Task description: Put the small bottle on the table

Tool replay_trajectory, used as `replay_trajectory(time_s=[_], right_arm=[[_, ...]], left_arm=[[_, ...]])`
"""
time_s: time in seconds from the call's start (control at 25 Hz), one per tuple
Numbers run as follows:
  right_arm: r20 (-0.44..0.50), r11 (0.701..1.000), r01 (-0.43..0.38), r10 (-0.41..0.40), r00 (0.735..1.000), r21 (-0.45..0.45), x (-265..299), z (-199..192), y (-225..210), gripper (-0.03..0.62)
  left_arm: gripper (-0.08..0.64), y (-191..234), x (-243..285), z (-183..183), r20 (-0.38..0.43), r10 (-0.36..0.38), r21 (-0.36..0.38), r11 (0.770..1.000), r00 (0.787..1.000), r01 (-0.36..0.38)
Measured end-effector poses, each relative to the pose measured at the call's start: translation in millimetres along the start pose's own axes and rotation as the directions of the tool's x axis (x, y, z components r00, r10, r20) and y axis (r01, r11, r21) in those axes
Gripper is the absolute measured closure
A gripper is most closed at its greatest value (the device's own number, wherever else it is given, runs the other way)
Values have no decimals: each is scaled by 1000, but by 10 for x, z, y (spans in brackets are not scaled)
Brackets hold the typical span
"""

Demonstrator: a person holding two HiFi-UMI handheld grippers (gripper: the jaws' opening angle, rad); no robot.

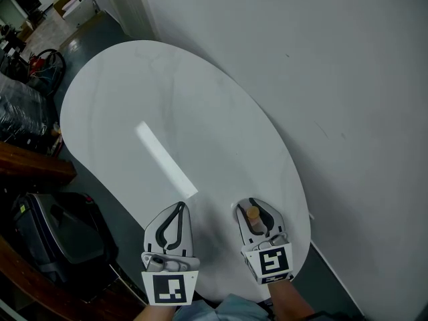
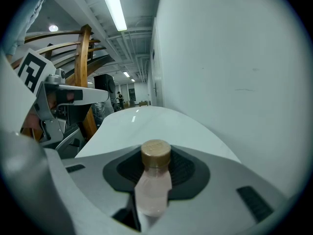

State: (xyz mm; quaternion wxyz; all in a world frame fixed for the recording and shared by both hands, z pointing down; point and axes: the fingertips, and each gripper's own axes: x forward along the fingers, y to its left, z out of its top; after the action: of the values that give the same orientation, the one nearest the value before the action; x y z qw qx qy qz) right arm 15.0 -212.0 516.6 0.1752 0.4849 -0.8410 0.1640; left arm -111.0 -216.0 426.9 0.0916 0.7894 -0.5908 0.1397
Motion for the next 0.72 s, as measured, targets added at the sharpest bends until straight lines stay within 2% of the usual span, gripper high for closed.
replay_trajectory(time_s=[0.52, 0.56, 0.68, 0.72], right_arm=[[10, 1000, 12, -12, 1000, -14, -1, -78, 42, 477], [18, 1000, 12, -11, 1000, -28, -1, -72, 45, 477], [50, 995, 11, -7, 999, -95, -13, -57, 60, 476], [41, 996, 15, -11, 999, -92, -22, -81, 72, 476]], left_arm=[[560, 58, -89, 5, 3, 13, -8, 1000, 1000, -13], [560, 57, -92, 7, 4, 8, 6, 1000, 1000, -8], [560, 25, -87, 45, 8, -37, 128, 991, 999, 35], [560, 33, -94, 40, 10, -26, 96, 995, 1000, 25]])
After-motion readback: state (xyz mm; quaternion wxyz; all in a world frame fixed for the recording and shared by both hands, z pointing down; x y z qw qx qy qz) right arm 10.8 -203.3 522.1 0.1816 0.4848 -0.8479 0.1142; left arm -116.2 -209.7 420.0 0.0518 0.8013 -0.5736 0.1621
